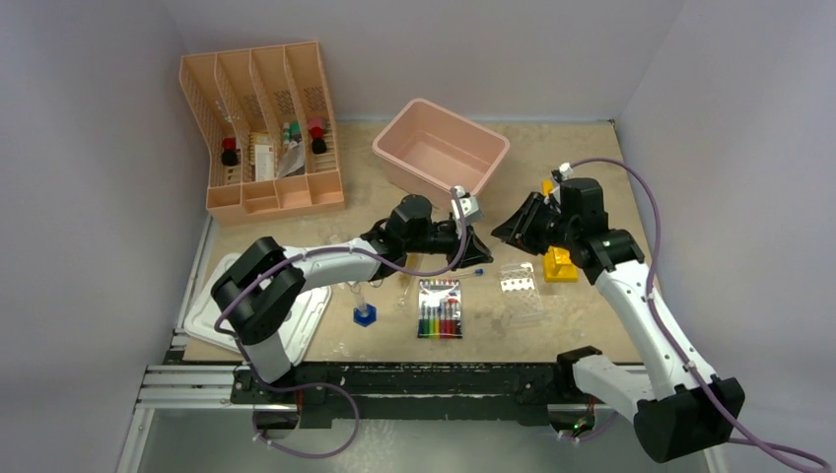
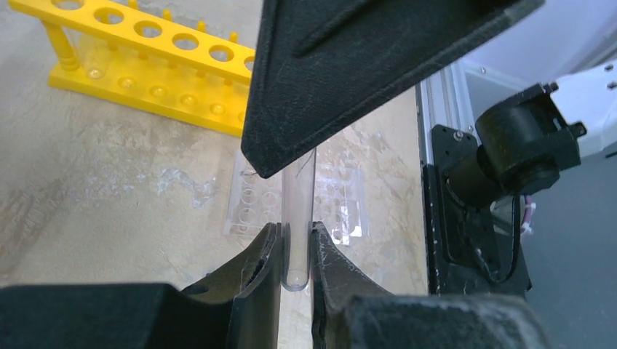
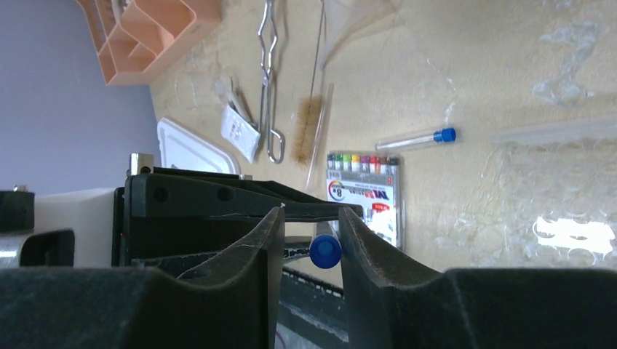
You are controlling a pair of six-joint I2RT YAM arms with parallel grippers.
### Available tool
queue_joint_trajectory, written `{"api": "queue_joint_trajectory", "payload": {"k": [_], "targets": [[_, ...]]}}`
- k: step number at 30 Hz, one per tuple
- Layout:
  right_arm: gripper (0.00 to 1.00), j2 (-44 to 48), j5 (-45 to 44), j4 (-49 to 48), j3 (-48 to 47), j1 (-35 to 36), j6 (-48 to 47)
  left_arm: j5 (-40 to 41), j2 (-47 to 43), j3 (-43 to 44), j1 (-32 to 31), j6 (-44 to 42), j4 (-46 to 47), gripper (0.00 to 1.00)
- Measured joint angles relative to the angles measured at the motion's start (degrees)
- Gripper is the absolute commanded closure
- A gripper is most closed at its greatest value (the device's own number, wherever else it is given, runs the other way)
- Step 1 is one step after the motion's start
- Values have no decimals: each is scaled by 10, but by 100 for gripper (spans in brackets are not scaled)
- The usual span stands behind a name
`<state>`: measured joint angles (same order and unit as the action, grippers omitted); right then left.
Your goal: Organize the chemistry lab equipment
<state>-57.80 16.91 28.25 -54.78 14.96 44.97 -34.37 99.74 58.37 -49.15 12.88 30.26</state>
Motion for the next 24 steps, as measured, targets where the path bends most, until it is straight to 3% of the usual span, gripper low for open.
{"api": "queue_joint_trajectory", "payload": {"k": [12,16,19,24], "targets": [[87,-26,67,59,-28,-24,-35,-23,-11,16,0,-79,-61,100],[90,-31,73,65,-35,-26,-54,-24,-11,22,0,-80,-74,60],[90,-32,71,77,-49,-25,-69,6,-11,26,0,-71,-83,45],[89,-27,-25,91,-68,-21,-114,83,-17,22,6,-44,-97,42]]}}
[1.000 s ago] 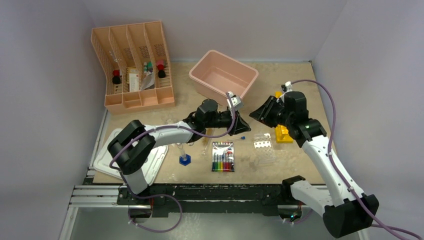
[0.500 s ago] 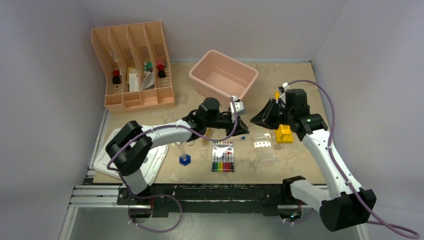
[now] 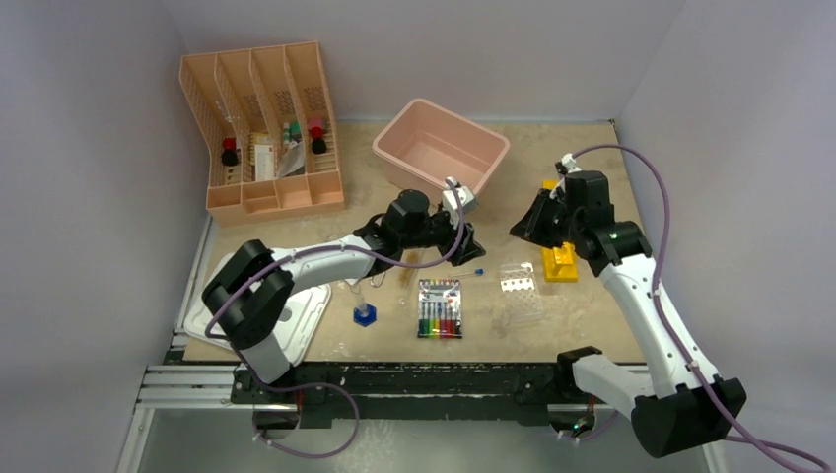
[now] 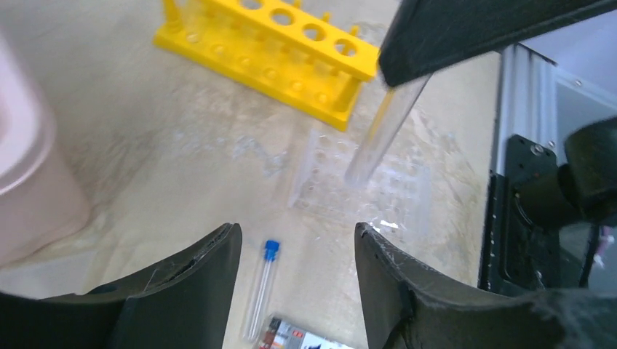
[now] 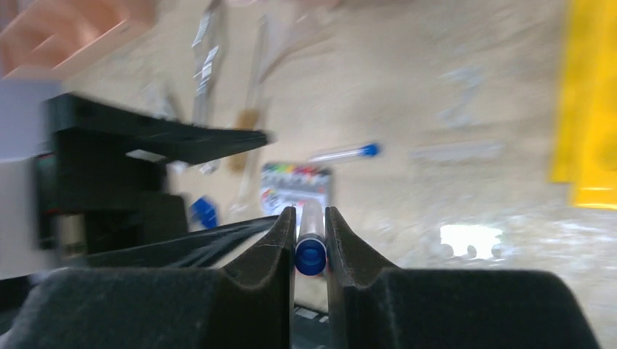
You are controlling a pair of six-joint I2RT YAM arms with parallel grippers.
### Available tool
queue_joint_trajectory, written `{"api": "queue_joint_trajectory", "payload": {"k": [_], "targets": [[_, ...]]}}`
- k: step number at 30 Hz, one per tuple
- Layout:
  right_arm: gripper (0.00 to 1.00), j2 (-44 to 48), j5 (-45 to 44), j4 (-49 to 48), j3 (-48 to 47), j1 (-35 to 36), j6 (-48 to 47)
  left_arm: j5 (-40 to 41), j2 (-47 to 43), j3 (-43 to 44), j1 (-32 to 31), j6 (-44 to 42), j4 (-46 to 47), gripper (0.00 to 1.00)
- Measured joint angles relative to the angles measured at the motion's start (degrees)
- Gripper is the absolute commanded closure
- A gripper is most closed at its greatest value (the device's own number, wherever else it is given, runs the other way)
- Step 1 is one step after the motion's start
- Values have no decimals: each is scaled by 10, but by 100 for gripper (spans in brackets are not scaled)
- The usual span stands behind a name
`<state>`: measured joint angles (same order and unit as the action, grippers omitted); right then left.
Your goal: Organize the chemistry lab equipment
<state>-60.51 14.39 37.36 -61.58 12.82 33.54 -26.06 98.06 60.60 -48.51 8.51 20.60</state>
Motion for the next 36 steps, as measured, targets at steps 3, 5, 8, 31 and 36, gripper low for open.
{"api": "queue_joint_trajectory", "payload": {"k": [3,5,8,31,36], "targets": [[88,16,-93,-18,22,0,-38,46,-29,-23,14,30,-2,42],[87,27,-142,-35,49,2,-59,79,-57,-40,26,52,-2,42],[87,31,-218,-50,80,24,-78,131,-97,-53,39,80,-11,42],[88,-3,-409,-154,199,210,-16,330,-233,-81,102,166,-59,41],[89,-7,-409,-190,226,210,-6,330,-232,-81,102,166,-59,41]]}}
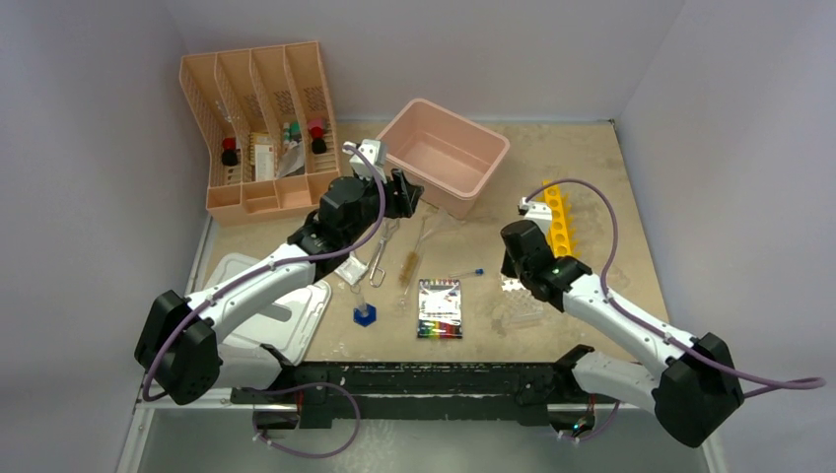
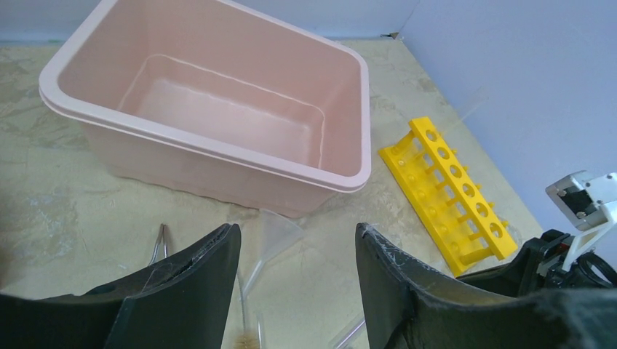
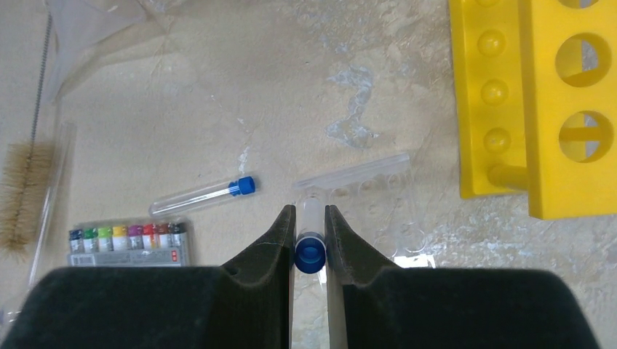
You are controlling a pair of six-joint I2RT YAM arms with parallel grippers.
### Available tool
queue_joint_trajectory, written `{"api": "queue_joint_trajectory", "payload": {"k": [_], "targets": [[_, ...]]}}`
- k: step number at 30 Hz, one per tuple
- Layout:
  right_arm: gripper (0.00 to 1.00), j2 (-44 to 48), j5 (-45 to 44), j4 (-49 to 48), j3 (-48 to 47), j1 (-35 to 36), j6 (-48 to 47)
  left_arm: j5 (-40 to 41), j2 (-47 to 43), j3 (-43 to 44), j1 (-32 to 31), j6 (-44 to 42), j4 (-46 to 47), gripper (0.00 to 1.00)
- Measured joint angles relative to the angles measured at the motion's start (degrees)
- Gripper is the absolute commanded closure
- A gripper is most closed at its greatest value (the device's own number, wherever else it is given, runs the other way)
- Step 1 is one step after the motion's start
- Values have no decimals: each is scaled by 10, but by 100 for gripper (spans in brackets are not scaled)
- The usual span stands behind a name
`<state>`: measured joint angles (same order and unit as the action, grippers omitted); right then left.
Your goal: Organize the chemistry lab equipment
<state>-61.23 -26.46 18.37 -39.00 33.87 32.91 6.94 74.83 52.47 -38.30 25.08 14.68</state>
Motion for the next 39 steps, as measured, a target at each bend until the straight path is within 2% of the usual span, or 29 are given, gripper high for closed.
{"api": "queue_joint_trajectory", "payload": {"k": [14,27,34,39], "targets": [[88,-16,-38,-78,60,0,16,0,0,-8,0,0,3,41],[88,-76,-113,-161,61,2,50,0,0,-8,0,0,2,41],[88,-142,-109,-122,-4,2,75,-5,0,-9,0,0,3,41],[86,-151,-89,-84,-26,1,90,-21,0,-21,0,0,11,41]]}}
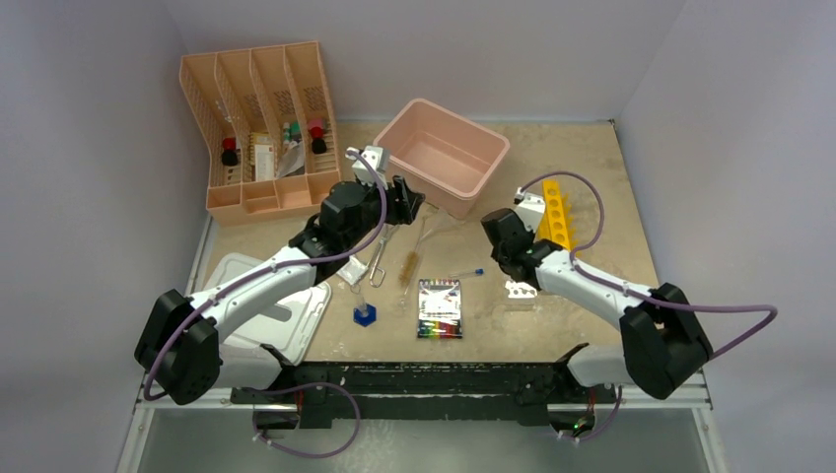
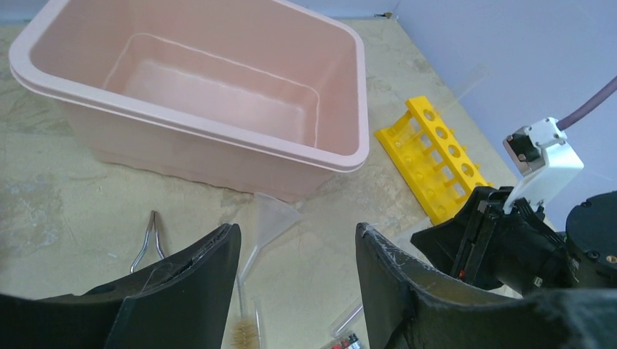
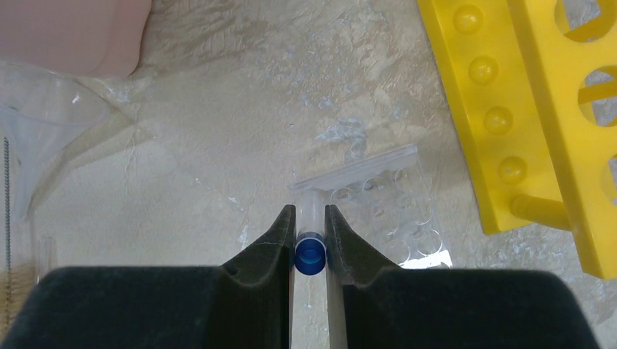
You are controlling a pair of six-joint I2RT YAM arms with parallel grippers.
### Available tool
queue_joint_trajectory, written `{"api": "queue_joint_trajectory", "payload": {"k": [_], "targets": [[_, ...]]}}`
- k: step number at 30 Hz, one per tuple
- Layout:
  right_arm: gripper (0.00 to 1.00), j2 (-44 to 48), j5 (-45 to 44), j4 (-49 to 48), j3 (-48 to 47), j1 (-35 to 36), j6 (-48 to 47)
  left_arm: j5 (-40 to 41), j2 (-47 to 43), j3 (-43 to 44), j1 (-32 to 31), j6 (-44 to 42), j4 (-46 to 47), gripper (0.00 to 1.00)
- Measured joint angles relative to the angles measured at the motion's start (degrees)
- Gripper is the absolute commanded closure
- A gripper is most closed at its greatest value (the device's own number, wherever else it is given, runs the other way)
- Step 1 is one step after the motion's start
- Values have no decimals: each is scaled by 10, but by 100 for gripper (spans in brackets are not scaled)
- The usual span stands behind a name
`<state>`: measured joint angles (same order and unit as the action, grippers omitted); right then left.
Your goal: Organize the chemistry lab equipment
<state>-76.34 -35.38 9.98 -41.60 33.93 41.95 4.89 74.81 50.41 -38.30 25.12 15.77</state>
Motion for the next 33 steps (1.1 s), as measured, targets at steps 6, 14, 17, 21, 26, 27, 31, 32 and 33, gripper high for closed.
{"api": "queue_joint_trajectory", "payload": {"k": [6,14,17,21,26,27,31,32,33], "targets": [[85,-41,3,52,-52,-6,0,-6,0,-6,0,5,1,41],[82,-77,22,87,-95,-23,-2,-9,0,-6,0,8,0,41],[75,-82,32,96,-104,-29,-6,-9,0,-6,0,8,0,41],[56,-94,54,111,-107,-32,-8,-9,0,-6,0,9,0,40],[41,-92,71,141,-107,-33,-11,-2,0,-6,0,9,-3,32],[40,-83,73,145,-107,-33,-13,0,0,-6,0,9,-4,31],[38,-40,76,167,-123,-33,-19,13,0,-6,0,12,-7,27],[38,-30,77,170,-130,-33,-20,16,0,-6,0,13,-7,26],[40,-16,77,172,-140,-33,-21,18,0,-6,0,13,-7,26]]}}
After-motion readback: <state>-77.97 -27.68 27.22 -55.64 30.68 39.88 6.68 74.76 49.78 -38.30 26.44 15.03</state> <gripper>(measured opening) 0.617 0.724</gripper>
